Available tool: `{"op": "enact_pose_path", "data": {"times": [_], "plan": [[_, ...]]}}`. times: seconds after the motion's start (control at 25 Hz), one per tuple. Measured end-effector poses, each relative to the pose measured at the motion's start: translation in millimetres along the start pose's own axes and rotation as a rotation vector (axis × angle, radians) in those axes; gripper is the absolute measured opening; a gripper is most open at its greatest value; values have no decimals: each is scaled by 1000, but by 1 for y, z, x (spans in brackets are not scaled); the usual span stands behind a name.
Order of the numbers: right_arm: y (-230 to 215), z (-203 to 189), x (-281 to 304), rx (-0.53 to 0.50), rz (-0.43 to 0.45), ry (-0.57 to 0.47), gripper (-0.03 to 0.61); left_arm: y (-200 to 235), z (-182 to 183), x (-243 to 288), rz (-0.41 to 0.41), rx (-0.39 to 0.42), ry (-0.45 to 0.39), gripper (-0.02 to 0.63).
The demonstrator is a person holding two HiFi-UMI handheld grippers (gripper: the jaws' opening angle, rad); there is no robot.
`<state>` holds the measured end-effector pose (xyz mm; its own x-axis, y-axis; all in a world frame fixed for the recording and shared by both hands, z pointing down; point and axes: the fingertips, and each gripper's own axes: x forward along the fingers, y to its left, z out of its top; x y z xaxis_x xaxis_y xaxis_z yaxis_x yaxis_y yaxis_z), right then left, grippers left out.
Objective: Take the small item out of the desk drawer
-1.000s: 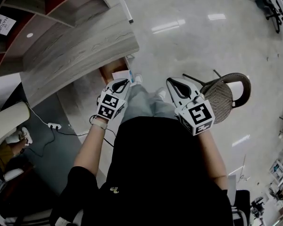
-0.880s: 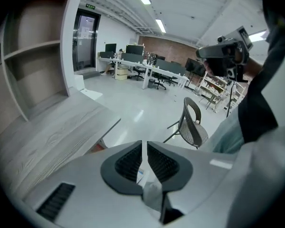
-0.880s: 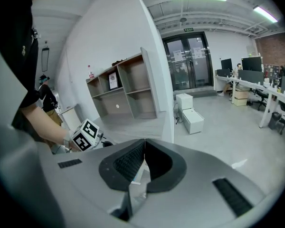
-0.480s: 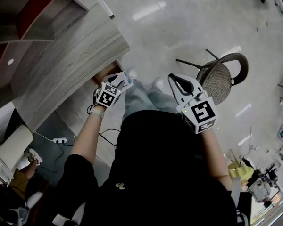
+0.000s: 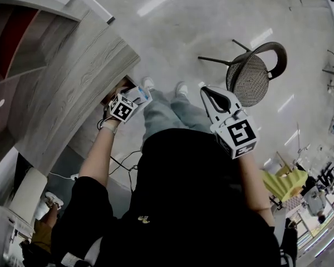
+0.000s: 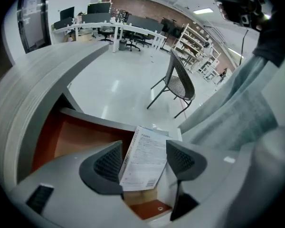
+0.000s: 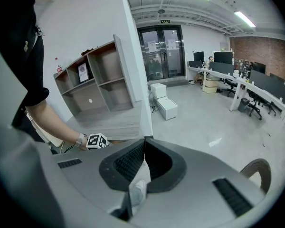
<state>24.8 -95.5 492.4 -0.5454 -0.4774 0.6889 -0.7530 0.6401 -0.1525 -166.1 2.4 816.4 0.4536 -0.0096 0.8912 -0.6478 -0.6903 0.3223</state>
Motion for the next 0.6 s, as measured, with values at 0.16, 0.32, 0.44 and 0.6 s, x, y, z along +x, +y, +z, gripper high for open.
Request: {"op": "enact_pose_path", "data": {"times": [0.16, 0.32, 0.44, 0.6], "plan": [[-7, -7, -3, 21, -36, 19, -3, 1, -10, 17, -50, 62, 72, 296], [-9, -10, -5, 45, -55, 26, -3, 1, -22, 32, -94, 116, 146, 314], [-11, -11, -5, 56, -64, 29, -3, -3, -27, 37, -132, 135, 180, 315], [-13, -13, -6, 67, -67, 31, -3, -7, -33, 42, -191, 107, 207, 314]]}}
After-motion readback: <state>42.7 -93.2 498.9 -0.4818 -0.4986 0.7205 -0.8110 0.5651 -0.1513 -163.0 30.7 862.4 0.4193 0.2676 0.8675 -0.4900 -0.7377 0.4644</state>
